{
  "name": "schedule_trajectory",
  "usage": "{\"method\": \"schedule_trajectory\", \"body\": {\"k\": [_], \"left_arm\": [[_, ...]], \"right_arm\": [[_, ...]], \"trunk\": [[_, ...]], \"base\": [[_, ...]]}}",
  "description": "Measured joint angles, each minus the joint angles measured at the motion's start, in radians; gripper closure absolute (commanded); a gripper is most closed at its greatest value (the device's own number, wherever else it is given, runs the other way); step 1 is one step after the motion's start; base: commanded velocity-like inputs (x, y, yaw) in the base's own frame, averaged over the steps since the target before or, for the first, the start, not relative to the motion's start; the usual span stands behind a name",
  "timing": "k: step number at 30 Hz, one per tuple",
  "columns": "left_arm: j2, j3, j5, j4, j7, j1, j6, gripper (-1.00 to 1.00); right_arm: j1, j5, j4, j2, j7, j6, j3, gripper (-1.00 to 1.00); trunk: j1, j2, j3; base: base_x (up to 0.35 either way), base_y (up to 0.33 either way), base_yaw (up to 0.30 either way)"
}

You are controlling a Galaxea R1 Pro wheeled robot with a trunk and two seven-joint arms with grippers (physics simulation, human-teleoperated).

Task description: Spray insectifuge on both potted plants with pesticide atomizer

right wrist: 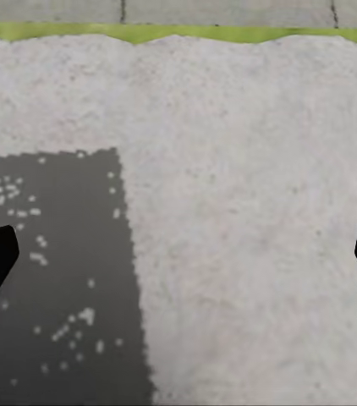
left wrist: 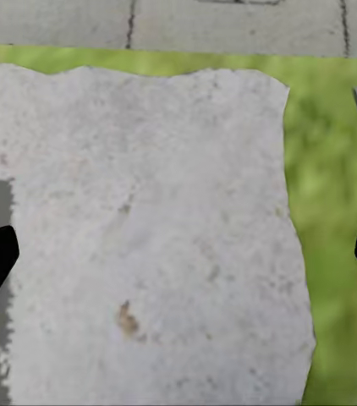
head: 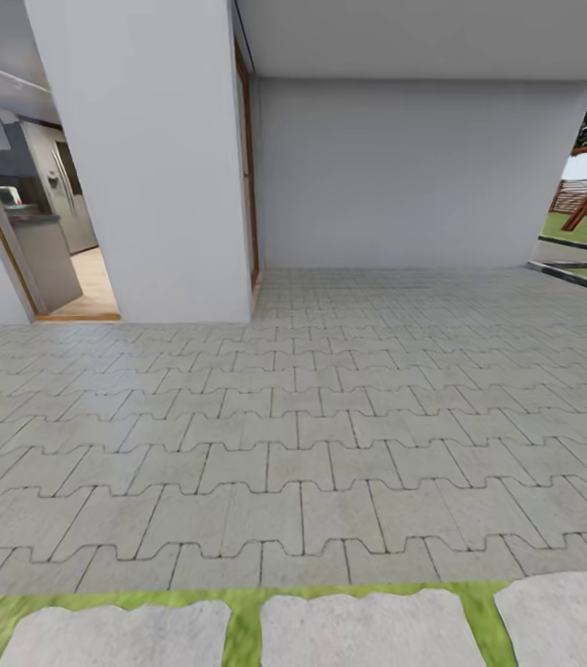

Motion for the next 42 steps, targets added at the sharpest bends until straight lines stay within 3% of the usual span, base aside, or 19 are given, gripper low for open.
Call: {"method": "schedule_trajectory", "body": {"k": [42], "left_arm": [[0.0, 0.0, 0.0, 0.0, 0.0, 0.0, 0.0, -1.0]], "right_arm": [[0.0, 0.0, 0.0, 0.0, 0.001, 0.0, -0.001, -1.0]], "trunk": [[0.0, 0.0, 0.0]], "base": [[0.329, 0.11, -0.264]]}}
